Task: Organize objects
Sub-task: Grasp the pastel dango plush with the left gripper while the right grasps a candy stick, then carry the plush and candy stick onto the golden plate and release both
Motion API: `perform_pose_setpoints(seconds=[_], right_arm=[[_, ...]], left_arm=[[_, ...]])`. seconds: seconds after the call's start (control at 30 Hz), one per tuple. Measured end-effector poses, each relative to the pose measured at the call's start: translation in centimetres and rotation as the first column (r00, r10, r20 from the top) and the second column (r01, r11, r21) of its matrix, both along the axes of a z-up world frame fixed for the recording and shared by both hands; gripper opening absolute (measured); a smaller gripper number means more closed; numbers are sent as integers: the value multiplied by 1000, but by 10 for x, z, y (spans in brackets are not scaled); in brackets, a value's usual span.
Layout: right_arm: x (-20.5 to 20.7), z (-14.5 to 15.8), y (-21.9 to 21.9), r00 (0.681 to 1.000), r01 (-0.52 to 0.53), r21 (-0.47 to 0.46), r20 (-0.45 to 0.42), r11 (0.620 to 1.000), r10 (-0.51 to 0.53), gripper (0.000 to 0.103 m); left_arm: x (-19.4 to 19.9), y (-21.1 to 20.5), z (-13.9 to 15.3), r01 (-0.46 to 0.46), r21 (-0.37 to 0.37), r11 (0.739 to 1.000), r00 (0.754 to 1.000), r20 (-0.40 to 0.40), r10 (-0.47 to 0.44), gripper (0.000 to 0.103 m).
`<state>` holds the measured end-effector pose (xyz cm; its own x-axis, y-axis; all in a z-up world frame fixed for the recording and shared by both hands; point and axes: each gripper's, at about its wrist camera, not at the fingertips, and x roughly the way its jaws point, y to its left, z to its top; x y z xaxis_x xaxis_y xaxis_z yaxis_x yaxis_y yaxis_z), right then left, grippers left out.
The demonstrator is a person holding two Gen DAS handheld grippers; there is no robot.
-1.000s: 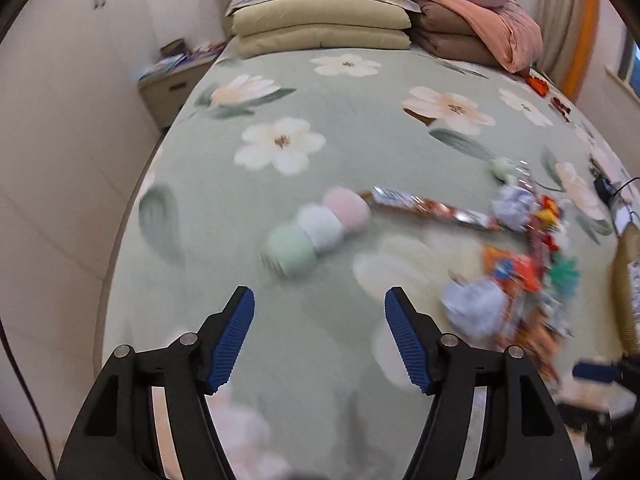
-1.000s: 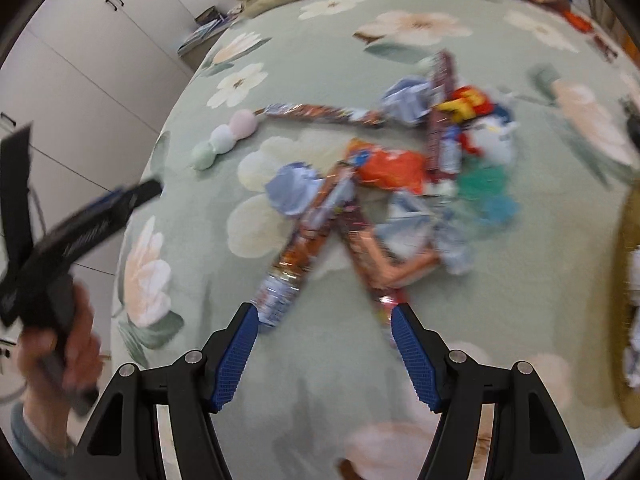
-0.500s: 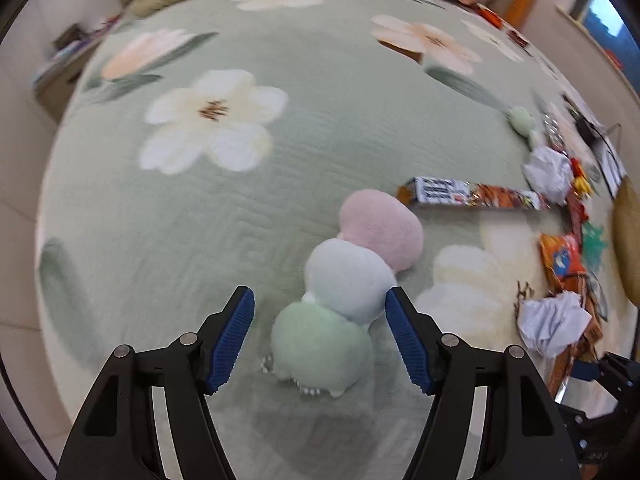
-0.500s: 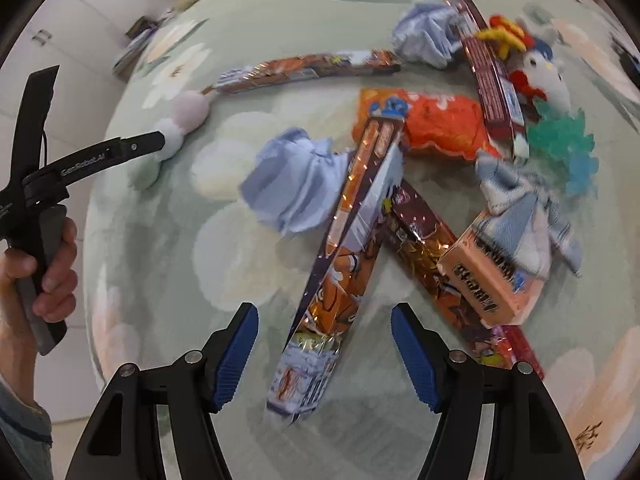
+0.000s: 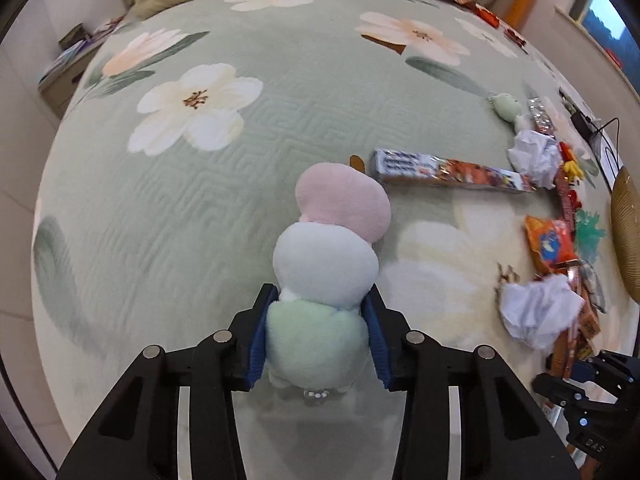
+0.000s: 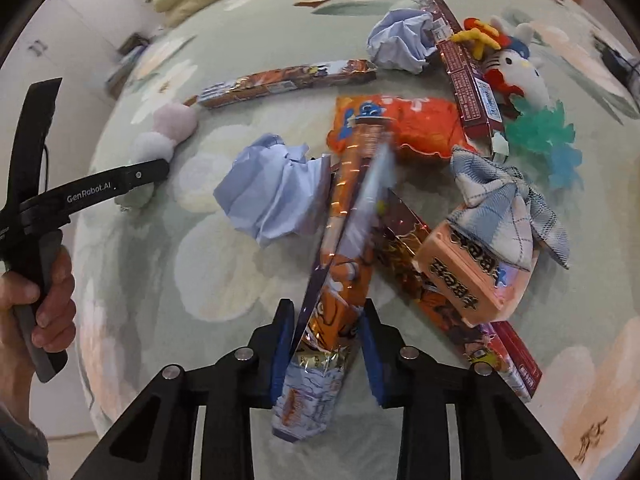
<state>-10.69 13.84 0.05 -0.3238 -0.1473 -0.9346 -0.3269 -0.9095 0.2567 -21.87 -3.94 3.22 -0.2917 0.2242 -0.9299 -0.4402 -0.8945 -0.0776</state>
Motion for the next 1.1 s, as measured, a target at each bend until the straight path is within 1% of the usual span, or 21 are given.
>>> perform_pose_setpoints(seconds=[0.1,0.17,0.2,0.33,0.43,0.5,0.57,0.63,0.7,0.77,0.8,0.83,0.9,0.97,1.03,1.07,1.1], right_arm=[[12,4,7,997,-74,-20,-23,997,74,28],[19,8,7,989,-143,-13,-29,990,142,28],[27,10,6,982,-188,5,-28,982,188,28],[64,16,15,955,-297,45,11,954,297,28],[94,22,20,930,-367,81,48,927,364,28],[114,25,24,914,-405,109,70,908,399,28],[126,24,29,912,-408,106,85,907,401,28],[138,19,38,918,-391,84,111,916,382,28],[142,11,42,921,-372,44,143,927,363,28],[142,8,48,928,-344,1,154,939,340,32],[141,8,52,934,-324,-30,147,946,325,38],[140,9,55,939,-309,-50,141,950,313,47],[141,9,63,951,-272,-78,130,959,281,56],[139,10,68,958,-246,-90,126,965,256,56],[138,10,63,959,-239,-63,140,969,246,56],[137,10,62,959,-236,-52,149,970,241,56],[136,10,59,958,-236,-47,156,971,241,56]], left_arm=[[30,1,8,-37,15,999,999,4,37,40],[59,-1,14,-78,38,996,997,18,77,40],[72,-1,15,-95,50,994,995,26,94,40],[132,-1,20,-144,60,988,989,47,141,40],[169,4,18,-161,93,983,983,108,150,40],[191,11,17,-158,81,984,982,121,148,40],[208,15,14,-168,84,982,978,140,155,40],[222,22,10,-184,80,980,974,152,171,40],[234,27,2,-201,73,977,968,166,187,40],[238,33,-8,-220,48,974,964,166,210,42],[240,35,-11,-225,35,974,962,168,217,45],[239,39,-14,-231,26,973,960,171,224,46],[238,43,-18,-244,7,970,956,168,240,47],[235,47,-18,-253,-4,967,954,163,250,51],[232,52,-19,-264,3,965,952,162,260,65],[231,54,-20,-269,3,963,951,158,265,67],[230,57,-21,-270,-14,963,952,148,270,67]])
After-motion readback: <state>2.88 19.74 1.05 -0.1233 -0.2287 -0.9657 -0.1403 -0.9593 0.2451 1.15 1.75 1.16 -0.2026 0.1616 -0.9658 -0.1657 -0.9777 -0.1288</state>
